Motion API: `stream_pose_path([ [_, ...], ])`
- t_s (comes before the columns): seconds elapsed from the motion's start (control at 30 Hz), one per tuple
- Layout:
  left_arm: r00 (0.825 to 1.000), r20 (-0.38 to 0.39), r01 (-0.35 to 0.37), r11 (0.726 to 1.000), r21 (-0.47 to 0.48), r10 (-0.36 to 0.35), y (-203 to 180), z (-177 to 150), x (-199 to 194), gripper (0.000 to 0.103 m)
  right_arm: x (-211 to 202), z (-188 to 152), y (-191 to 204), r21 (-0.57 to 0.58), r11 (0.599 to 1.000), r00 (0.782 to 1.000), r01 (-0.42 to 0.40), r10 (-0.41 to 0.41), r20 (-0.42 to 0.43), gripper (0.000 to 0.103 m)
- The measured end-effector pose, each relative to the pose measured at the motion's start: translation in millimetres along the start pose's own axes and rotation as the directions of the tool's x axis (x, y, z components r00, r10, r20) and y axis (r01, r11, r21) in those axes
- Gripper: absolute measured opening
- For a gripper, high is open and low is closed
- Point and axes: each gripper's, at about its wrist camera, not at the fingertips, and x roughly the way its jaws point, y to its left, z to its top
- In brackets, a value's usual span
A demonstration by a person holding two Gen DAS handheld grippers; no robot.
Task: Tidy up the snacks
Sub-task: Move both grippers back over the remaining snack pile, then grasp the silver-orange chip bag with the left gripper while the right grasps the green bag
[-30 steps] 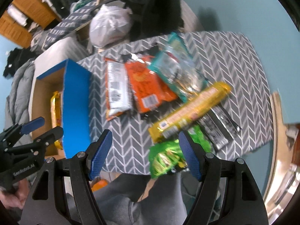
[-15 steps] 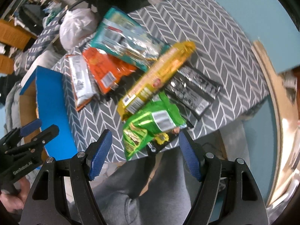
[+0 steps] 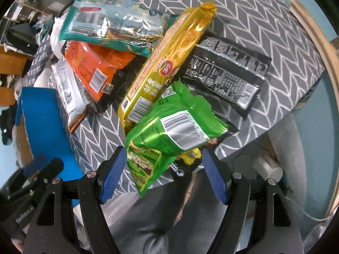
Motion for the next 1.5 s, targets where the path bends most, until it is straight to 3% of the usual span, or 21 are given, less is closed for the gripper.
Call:
stream_pose_path([
  [0.33, 1.000, -0.018, -0.014, 0.999, -0.053, 0.013, 10.3, 12.8, 11.5, 0.072, 21.5, 14.9, 7.1, 0.005, 1.000, 1.000, -0.020, 0.020, 0.003, 0.073],
  [0.57, 1.000, -0.019, -0.004, 0.993, -0.118, 0.001, 22.7, 25.5, 13.8, 0.072, 13.5, 17.6, 10.0, -0.045, 0.999, 1.000, -0.016, 0.017, 0.025, 0.057],
  [0.67, 1.000, -0.019, 0.001, 0.991, -0.136, -0.004, 26.3, 30.7, 14.8, 0.072, 1.9, 18.3, 5.2, -0.054, 0.999, 0.999, -0.005, 0.007, 0.044, 0.054],
  [1.07, 1.000, -0.020, 0.016, 0.983, -0.184, -0.020, 36.0, 69.0, 24.8, 0.072, -31.7, 32.7, 11.5, -0.109, 0.994, 0.993, 0.013, 0.000, 0.118, 0.054],
  [1.5, 0.997, -0.065, 0.019, 0.971, -0.240, -0.035, 39.3, 105.4, 59.6, 0.074, -16.0, 71.1, 52.7, -0.242, 0.970, 0.994, 0.035, -0.008, 0.109, 0.054],
])
